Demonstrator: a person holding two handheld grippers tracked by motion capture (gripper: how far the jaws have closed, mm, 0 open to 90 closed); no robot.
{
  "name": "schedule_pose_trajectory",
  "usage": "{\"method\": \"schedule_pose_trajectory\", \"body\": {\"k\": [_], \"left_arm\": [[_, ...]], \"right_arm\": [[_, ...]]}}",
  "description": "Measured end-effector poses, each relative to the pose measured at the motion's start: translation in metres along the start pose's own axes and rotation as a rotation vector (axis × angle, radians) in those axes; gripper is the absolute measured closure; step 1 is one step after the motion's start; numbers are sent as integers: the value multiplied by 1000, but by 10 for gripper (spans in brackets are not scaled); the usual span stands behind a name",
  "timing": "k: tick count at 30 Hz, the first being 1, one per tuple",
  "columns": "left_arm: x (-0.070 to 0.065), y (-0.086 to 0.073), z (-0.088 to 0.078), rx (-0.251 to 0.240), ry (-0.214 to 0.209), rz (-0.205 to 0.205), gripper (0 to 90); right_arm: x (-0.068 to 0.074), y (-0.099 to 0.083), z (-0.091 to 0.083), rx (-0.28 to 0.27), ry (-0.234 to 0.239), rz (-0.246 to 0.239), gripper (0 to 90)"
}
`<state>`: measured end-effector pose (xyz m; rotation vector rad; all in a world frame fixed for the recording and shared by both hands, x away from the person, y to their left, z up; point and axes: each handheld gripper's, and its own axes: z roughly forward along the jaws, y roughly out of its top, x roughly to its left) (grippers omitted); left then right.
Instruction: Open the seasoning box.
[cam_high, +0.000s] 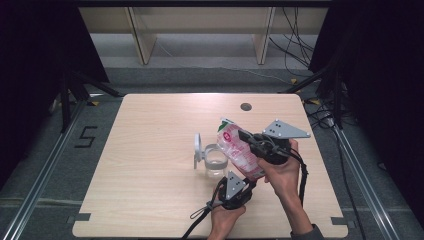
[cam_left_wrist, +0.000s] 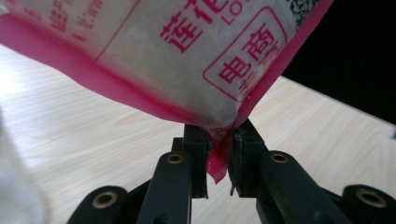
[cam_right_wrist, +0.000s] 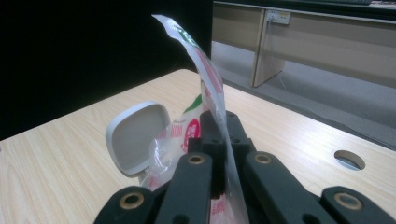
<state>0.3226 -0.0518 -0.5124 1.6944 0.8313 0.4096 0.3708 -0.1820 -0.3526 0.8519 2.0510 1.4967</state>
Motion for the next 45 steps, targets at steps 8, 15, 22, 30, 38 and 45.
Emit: {"method": "schedule_pose_trajectory", "body": {"k": [8,15,22,30,38,45], "left_arm": [[0,0,6,-31,-5,-25,786],[-1,2,8,-41,-3,-25,788],[-1,4,9,-56,5,-32,788],[-2,5,11,-68,-1,-31,788],[-5,6,11,-79,4,-34,789],[-5,6,12,-72,-5,-36,789]], "right_arm": [[4,1,11,14,-11,15,900],[9,4,19,51,-16,3,900],[11,6,22,43,-18,-3,900],[10,7,27,48,-13,-9,900],[10,9,32,58,-2,-35,900],[10,8,37,75,-3,-48,900]]}}
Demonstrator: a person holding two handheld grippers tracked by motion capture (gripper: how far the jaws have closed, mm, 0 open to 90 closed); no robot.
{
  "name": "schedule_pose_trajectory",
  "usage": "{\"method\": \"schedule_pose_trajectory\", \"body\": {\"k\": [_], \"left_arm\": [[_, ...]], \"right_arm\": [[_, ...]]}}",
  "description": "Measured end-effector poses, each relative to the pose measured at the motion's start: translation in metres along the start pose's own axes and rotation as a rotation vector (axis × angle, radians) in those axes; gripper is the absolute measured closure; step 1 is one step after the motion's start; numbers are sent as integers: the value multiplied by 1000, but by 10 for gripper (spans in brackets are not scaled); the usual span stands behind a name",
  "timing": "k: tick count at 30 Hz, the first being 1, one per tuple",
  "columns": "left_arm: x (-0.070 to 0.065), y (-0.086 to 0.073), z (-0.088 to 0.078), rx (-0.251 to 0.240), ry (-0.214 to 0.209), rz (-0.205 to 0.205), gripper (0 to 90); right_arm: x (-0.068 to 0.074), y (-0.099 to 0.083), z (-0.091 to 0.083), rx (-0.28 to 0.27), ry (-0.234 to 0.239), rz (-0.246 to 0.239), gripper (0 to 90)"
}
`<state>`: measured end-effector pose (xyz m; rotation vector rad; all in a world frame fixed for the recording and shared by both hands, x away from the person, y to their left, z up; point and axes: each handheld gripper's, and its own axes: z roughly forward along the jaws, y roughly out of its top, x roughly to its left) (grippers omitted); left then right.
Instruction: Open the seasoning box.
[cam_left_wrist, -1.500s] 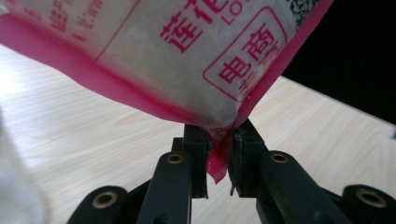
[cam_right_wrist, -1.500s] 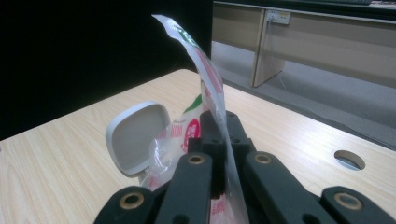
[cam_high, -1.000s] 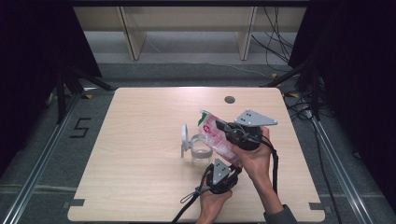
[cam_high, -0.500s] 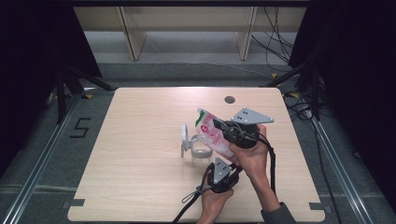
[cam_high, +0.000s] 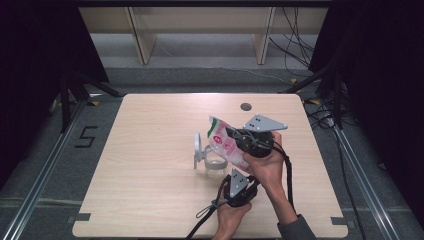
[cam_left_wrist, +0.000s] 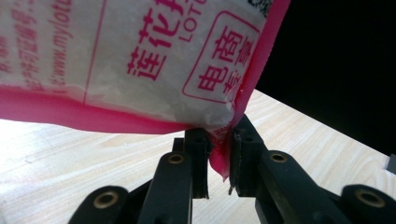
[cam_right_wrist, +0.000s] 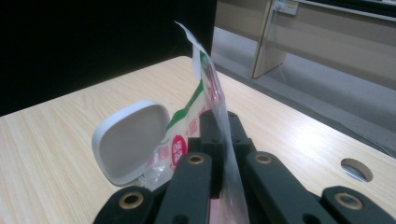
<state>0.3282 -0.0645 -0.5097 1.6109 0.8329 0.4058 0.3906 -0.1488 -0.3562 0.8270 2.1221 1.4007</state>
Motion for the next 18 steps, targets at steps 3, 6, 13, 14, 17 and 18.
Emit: {"method": "schedule_pose_trajectory", "body": {"k": [3,6,13,14,17,18], "left_arm": [[0,0,0,-2,0,-3,789],[0,0,0,-2,0,0,789],[-1,0,-1,-8,0,0,789],[-1,0,-1,-8,2,3,789],[-1,-1,0,-12,0,1,790],[-1,-1,0,-10,2,-1,790]], "right_arm": [[0,-1,2,-7,-20,7,900],[0,-1,2,-1,-16,9,900],[1,0,0,14,-2,19,900],[2,0,0,11,-4,13,900],[0,0,3,-1,9,-12,900],[0,0,3,-4,6,-18,900]]}}
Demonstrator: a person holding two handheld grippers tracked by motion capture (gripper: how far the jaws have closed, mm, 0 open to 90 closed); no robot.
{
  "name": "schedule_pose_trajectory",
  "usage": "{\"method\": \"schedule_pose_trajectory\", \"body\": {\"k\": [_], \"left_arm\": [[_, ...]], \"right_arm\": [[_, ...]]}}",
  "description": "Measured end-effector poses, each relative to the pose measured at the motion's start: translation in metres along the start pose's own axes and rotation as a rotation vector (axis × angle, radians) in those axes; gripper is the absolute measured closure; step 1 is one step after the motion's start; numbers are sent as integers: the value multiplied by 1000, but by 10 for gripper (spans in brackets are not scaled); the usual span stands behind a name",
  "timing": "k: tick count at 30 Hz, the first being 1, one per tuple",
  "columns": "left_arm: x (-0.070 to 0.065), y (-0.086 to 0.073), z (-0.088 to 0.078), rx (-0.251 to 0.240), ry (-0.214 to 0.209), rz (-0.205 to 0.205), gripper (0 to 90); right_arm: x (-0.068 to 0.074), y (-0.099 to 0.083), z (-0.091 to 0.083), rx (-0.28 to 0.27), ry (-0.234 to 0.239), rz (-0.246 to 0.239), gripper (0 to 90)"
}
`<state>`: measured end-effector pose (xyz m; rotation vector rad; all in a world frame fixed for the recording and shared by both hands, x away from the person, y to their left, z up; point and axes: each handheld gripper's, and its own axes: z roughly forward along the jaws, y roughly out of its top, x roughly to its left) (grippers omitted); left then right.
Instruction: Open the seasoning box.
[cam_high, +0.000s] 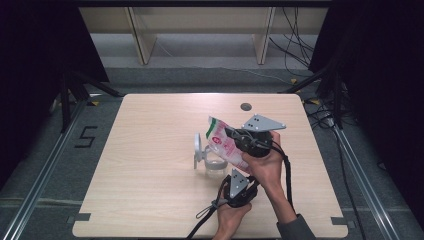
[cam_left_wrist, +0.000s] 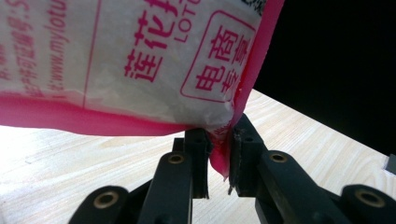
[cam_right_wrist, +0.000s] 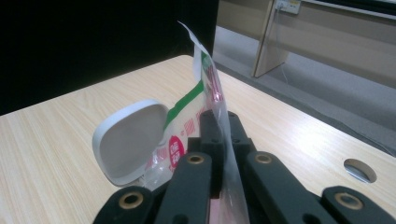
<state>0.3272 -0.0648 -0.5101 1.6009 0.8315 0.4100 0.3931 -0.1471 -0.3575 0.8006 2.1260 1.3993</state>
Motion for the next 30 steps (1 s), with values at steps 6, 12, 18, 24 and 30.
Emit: {"method": "schedule_pose_trajectory", "body": {"k": [6,12,18,24,30], "left_arm": [[-1,-1,1,4,0,-1,789],[-1,0,1,-6,-6,-3,790],[-2,0,1,-7,-5,-4,790],[-2,1,0,-9,-4,-3,790],[-3,1,1,-17,-9,-2,790]], "right_arm": [[1,-1,0,20,-10,26,900],[3,-1,2,23,-2,19,900],[4,-1,2,18,-8,23,900],[3,0,1,12,-5,18,900],[4,-1,1,2,-16,29,900]]}}
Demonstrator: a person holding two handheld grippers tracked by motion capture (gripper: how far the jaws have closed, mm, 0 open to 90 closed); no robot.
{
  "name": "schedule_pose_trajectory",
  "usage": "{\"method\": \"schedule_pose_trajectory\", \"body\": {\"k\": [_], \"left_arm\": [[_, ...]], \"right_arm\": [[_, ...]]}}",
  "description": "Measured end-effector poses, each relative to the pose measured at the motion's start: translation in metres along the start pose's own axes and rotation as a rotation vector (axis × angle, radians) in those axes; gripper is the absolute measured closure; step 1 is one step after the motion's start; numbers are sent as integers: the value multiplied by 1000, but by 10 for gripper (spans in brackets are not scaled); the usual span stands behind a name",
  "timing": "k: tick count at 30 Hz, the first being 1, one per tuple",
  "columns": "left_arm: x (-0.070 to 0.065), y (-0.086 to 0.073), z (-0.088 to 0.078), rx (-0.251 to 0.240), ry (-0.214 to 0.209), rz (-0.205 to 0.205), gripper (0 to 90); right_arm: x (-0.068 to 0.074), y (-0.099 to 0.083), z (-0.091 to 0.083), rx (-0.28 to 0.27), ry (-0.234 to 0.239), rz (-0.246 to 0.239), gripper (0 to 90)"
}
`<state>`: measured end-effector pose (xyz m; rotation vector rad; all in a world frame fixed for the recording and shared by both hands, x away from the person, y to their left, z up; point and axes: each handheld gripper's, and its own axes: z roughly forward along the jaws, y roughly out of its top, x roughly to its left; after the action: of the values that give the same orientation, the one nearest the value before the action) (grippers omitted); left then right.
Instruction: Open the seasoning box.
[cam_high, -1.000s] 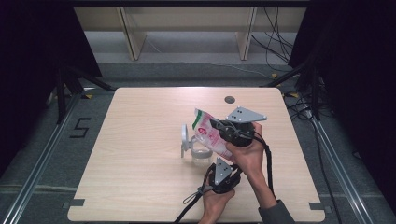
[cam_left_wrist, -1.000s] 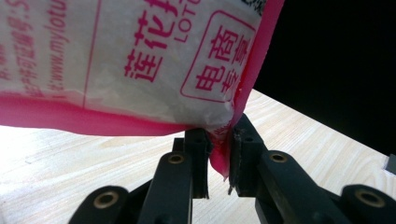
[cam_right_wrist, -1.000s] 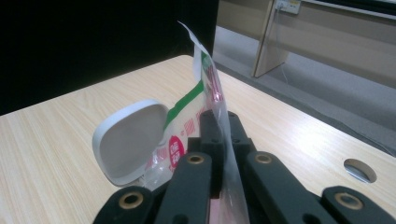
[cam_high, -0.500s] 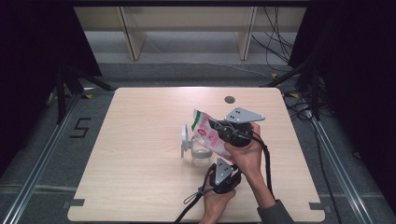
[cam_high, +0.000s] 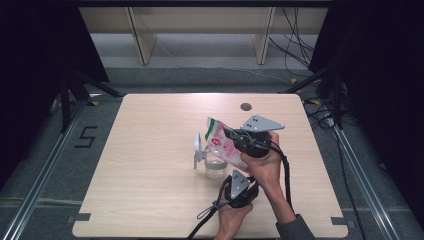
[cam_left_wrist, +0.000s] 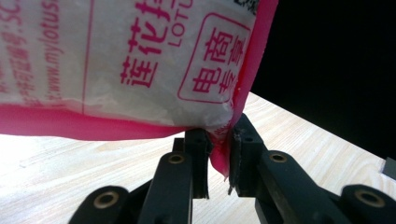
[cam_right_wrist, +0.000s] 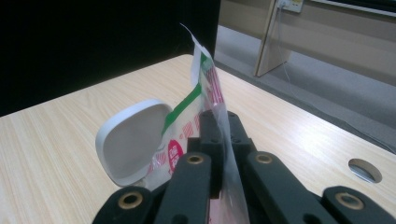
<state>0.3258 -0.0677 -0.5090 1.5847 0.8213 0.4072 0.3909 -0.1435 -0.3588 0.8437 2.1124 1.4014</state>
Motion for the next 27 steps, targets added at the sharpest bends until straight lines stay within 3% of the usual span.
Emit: {"method": "schedule_pose_trajectory", "body": {"k": [1,2,9,11,18,27], "left_arm": [[0,0,0,5,6,-1,790],[0,0,0,5,7,0,790],[-1,0,-1,5,2,1,790],[-1,0,0,-1,-2,-4,790],[-1,0,-1,2,0,-2,790],[-1,2,0,0,-5,2,790]], "right_arm": [[0,0,1,19,19,-8,899],[1,0,0,26,9,-2,899],[1,0,2,16,6,-26,898],[2,0,1,31,3,-9,899],[1,1,1,12,23,-25,899],[1,1,0,8,3,-9,898]]}}
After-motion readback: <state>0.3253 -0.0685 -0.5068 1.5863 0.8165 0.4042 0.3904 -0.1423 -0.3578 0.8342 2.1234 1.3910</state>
